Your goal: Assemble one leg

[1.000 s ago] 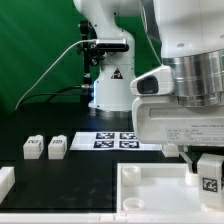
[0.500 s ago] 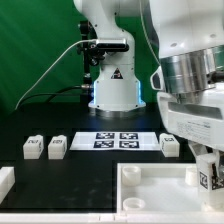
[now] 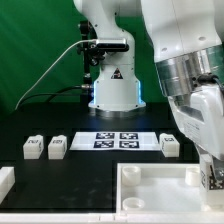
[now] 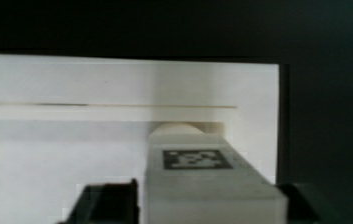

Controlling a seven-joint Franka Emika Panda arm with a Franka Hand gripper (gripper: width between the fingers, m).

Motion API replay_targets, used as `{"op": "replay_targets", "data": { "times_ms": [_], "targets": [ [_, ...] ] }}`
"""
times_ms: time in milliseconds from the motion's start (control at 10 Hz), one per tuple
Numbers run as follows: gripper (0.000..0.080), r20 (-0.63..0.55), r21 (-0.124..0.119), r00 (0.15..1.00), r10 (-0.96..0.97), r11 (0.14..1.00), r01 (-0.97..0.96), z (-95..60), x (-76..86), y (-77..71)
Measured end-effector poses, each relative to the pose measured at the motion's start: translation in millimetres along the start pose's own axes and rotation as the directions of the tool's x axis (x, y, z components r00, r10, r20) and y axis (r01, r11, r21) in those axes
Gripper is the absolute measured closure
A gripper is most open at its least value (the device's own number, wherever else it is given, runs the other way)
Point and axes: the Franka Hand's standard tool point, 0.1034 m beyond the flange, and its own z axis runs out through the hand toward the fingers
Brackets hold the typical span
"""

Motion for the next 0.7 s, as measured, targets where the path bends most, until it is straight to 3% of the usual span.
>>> {"op": "replay_targets", "data": {
  "times_ms": [100, 200, 300, 500, 700],
  "targets": [
    [0.0273, 0.000, 0.000, 1.000, 0.000, 1.000, 0.000, 0.1, -0.1, 0.1],
    [0.0273, -0.003, -0.010, 0.993, -0.119, 0.993, 0.119, 0.4, 0.9, 1.0],
    [0.0176, 0.007, -0.030, 0.949, -0.314, 0.949, 0.314, 0.6, 1.5, 3.0],
    [0.0158, 0.061, -0.100, 0.739, -0.671, 0.733, 0.673, -4.1, -7.0, 1.6],
    [0.0151, 0.063, -0.085, 0.616, -0.785, 0.611, 0.787, -3.3, -4.1, -0.4]
  ]
}}
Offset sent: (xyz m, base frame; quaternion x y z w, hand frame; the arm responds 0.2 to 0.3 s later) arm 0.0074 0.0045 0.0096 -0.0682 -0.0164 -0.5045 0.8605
